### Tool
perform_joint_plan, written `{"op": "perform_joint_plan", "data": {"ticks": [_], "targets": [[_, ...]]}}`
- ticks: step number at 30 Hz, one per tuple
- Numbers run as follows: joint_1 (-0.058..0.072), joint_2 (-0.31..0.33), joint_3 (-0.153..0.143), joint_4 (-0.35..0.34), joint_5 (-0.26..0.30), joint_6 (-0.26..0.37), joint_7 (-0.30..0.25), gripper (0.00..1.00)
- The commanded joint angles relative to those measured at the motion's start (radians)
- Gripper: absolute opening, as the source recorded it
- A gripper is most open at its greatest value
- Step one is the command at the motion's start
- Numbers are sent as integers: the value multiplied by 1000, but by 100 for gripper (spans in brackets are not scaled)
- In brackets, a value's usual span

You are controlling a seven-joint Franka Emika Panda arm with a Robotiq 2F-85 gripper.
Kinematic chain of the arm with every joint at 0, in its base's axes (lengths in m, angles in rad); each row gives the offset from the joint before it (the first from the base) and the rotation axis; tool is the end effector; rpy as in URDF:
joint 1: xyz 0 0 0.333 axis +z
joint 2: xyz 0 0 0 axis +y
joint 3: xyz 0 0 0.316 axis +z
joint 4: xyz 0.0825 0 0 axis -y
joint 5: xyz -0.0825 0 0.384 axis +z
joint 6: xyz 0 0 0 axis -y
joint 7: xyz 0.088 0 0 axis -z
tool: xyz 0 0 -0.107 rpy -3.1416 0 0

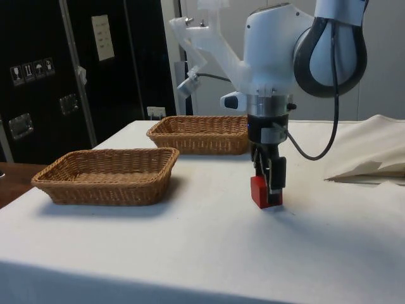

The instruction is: Pick up the red cube and place it into the right basket.

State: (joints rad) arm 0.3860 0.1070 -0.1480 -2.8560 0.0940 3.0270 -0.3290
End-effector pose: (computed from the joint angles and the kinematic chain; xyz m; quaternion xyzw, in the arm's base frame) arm 0.3518 0.0758 0.1745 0.9714 0.2353 0.0328 0.0025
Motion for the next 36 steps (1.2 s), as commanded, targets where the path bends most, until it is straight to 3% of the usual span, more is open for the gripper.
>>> {"op": "perform_joint_plan", "data": {"ticks": [1, 4, 5, 6, 16, 21, 23, 24, 25, 31, 32, 33, 36], "targets": [[0, 0, 0, -1, 0, 1, -1, 63], [0, 0, 0, -1, 0, 0, 0, 29], [0, 0, 0, -1, 0, 0, 0, 9], [0, 0, 0, -1, 0, 0, 0, 1], [-1, -1, 0, 1, 0, -1, 0, 3], [-8, -42, -23, 23, -25, -54, 19, 3], [-14, -56, -24, 32, -30, -75, 21, 3], [-12, -58, -10, 28, 0, -68, 5, 3], [-17, -64, -25, 36, -32, -86, 22, 3], [-32, -118, -32, 74, -41, -171, 23, 3], [-22, -131, -26, 68, -5, -171, 3, 3], [-33, -124, -33, 80, -41, -182, 22, 3], [-37, -137, -40, 101, -43, -214, 19, 3]]}}
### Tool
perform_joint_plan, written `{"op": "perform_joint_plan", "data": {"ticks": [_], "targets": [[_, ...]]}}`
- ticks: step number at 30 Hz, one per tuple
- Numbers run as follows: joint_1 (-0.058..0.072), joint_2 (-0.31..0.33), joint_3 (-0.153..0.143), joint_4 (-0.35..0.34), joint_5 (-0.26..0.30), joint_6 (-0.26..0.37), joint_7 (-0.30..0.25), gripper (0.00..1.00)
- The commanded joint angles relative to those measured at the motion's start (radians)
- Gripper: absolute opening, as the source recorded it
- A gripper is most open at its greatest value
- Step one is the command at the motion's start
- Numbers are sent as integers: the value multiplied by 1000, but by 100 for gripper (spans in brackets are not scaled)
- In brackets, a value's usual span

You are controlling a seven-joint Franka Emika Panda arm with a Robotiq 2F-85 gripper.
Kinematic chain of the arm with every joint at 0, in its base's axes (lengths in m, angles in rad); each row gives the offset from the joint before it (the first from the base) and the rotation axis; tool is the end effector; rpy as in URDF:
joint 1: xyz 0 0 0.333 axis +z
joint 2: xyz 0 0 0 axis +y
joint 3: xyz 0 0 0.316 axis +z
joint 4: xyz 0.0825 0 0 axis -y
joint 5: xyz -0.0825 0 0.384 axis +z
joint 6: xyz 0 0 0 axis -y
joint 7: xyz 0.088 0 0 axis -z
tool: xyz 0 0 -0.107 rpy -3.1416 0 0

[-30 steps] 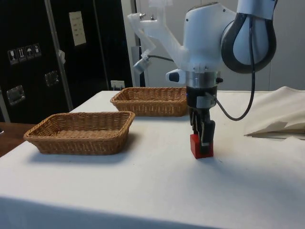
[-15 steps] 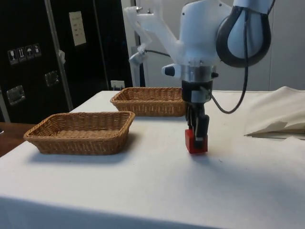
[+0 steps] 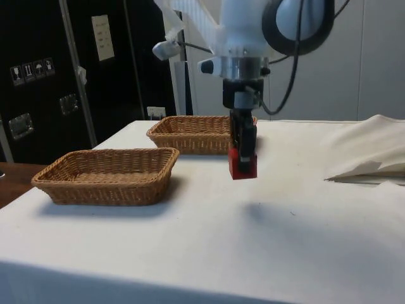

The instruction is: Pick up the red cube and place it into the right basket.

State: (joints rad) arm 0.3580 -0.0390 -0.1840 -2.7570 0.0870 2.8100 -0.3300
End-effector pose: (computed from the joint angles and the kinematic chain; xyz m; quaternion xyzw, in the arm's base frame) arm 0.3949 0.0659 0.2370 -0.9765 -0.2096 -0.0469 0.0160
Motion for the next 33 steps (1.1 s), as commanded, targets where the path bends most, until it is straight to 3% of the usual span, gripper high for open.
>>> {"op": "perform_joint_plan", "data": {"ticks": [1, 4, 5, 6, 13, 14, 15, 21, 22, 23, 29, 30, 31, 33], "targets": [[-12, 2, -7, 15, -38, -17, 19, 3], [-15, -6, -14, 33, -43, -41, 20, 3], [-5, -8, -11, 27, -9, -31, -1, 3], [-17, -9, -17, 39, -45, -52, 21, 3], [-25, -35, -31, 62, -37, -108, 30, 3], [-16, -37, -30, 59, -11, -101, 9, 3], [-26, -38, -33, 63, -37, -112, 32, 3], [-30, -54, -45, 85, -41, -149, 50, 3], [-20, -57, -47, 79, -11, -139, 27, 3], [-31, -55, -47, 90, -44, -153, 53, 3], [-35, -38, -51, 133, -61, -179, 74, 3], [-26, -51, -52, 126, -34, -180, 55, 3], [-35, -31, -54, 142, -67, -183, 83, 3], [-35, -22, -57, 152, -69, -185, 88, 3]]}}
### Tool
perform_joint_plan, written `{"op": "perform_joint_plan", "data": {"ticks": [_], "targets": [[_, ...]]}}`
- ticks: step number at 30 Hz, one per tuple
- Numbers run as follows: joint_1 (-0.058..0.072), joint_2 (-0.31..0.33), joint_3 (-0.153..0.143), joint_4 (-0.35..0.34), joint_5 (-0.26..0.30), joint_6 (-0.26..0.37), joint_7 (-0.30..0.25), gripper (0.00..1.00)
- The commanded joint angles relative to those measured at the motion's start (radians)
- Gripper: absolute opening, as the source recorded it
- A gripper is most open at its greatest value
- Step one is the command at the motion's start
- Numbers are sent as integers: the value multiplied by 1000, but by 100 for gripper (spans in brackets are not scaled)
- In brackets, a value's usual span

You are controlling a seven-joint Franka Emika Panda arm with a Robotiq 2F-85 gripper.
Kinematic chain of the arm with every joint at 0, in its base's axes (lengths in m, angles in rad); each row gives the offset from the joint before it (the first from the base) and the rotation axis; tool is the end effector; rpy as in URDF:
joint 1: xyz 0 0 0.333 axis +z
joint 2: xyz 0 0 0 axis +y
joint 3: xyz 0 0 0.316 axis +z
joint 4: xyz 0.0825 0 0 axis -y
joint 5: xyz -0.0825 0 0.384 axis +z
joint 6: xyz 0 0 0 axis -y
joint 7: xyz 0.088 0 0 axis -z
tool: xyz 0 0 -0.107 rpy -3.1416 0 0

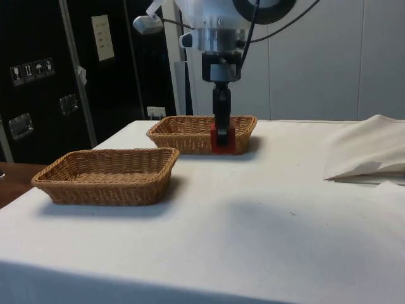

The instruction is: Pick up the red cube and place it into the right basket.

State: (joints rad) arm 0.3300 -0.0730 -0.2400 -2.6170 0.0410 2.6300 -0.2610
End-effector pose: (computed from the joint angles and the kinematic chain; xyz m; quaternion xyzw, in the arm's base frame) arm 0.4384 0.0397 0.2832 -0.9865 -0.1572 -0.0433 0.0158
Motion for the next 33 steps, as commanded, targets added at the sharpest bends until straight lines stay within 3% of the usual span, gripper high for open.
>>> {"op": "perform_joint_plan", "data": {"ticks": [1, 5, 6, 7, 15, 16, 17, 24, 25, 26, 33], "targets": [[-7, 16, -3, 16, -23, -6, 21, 3], [-7, 37, -11, 36, -22, -6, 23, 3], [-2, 28, -9, 27, -1, -1, 5, 3], [-8, 41, -13, 39, -24, -6, 24, 3], [-11, 67, -40, 59, -25, 0, 28, 3], [-6, 61, -37, 55, -2, -1, 9, 3], [-12, 68, -43, 60, -24, -1, 27, 3], [-15, 70, -77, 66, -8, -4, 5, 3], [-10, 65, -76, 61, -2, -1, 3, 3], [-15, 71, -82, 68, -7, -5, 2, 3], [-16, 85, -116, 83, -10, -7, -1, 3]]}}
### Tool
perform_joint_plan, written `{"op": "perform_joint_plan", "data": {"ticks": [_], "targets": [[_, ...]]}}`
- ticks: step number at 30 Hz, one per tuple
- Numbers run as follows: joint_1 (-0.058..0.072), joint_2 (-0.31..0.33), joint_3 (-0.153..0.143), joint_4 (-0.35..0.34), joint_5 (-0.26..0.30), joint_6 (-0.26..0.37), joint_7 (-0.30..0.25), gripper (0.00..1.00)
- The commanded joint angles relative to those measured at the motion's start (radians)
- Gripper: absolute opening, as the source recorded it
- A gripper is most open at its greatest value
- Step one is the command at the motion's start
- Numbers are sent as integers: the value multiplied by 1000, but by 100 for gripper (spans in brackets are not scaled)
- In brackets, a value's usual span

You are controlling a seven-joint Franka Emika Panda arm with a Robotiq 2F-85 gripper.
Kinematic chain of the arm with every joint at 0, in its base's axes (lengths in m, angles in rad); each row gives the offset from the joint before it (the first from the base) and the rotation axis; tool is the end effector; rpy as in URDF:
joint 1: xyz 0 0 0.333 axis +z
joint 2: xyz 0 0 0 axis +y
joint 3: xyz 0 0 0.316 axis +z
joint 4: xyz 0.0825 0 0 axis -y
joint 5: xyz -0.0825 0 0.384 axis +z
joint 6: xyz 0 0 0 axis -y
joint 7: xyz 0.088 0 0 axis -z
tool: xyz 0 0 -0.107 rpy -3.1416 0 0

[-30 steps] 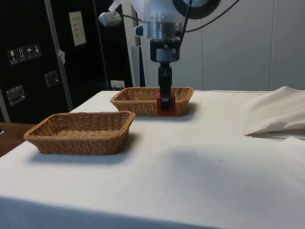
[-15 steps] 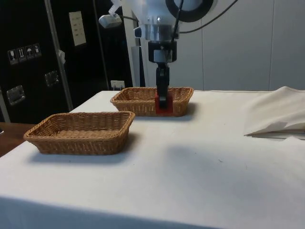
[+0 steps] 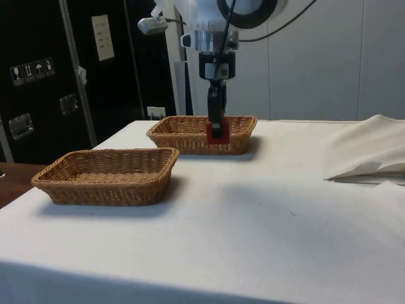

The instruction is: Pick up the red cube and place it into the right basket.

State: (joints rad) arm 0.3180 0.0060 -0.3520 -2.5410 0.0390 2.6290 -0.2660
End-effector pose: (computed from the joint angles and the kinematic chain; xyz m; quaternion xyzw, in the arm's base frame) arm 0.4640 -0.0168 0.2773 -0.9942 -0.0992 -0.0421 0.0030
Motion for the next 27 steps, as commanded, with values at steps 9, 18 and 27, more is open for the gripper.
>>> {"op": "perform_joint_plan", "data": {"ticks": [9, 18, 27], "targets": [[0, 18, -29, 19, 0, 0, 1, 3], [-5, 43, -62, 45, -7, -7, 18, 3], [-3, 50, -93, 53, 0, -1, 12, 3]]}}
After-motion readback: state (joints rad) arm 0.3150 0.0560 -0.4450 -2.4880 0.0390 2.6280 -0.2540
